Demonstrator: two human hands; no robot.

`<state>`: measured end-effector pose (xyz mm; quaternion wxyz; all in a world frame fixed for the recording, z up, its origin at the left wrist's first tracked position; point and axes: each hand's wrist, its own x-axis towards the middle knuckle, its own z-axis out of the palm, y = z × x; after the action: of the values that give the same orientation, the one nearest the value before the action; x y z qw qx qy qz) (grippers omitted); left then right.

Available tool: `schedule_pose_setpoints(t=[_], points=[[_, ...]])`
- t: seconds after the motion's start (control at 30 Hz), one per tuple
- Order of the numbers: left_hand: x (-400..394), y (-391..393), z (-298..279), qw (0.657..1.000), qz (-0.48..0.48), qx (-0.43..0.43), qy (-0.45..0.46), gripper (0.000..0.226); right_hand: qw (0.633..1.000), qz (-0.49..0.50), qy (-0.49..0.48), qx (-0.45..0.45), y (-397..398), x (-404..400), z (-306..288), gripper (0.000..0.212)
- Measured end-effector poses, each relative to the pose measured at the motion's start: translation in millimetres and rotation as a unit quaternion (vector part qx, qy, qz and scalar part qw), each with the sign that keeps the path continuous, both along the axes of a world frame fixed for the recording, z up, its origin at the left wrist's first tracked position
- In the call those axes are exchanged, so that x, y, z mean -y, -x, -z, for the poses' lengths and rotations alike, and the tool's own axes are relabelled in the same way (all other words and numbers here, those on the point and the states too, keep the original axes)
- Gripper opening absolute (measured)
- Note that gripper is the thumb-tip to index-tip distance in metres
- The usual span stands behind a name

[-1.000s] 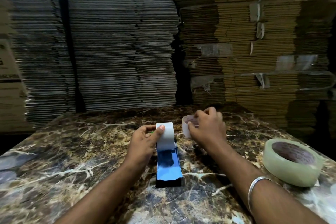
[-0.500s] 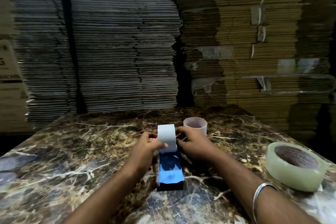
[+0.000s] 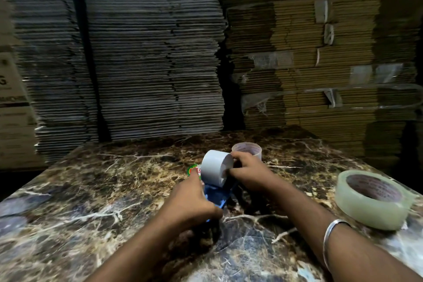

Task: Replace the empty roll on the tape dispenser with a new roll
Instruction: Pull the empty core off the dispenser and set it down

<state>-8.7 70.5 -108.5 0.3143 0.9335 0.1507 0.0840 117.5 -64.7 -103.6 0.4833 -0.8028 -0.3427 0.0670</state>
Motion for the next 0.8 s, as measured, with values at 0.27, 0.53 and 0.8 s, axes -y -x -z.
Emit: schedule_pose_setpoints(t=[0.27, 0.53, 0.8], points=[[-23.4, 3.8, -6.5, 0.998, 0.049, -0.006, -0.047, 0.090, 0.991, -0.103, 0.036, -0.071, -6.5, 14.4, -3.1, 0.063], [-46.9, 4.3, -4.4, 0.998, 0.034, 0.013, -0.059, 0.079, 0.992, -0.103, 0.056, -0.038, -4.3, 16.9, -0.7, 0.074], [-56.5, 6.2, -4.4, 0.996, 0.084, 0.031, 0.004, 0.075, 0.996, -0.066, 0.058, -0.031, -0.9, 19.4, -3.1, 0.076]])
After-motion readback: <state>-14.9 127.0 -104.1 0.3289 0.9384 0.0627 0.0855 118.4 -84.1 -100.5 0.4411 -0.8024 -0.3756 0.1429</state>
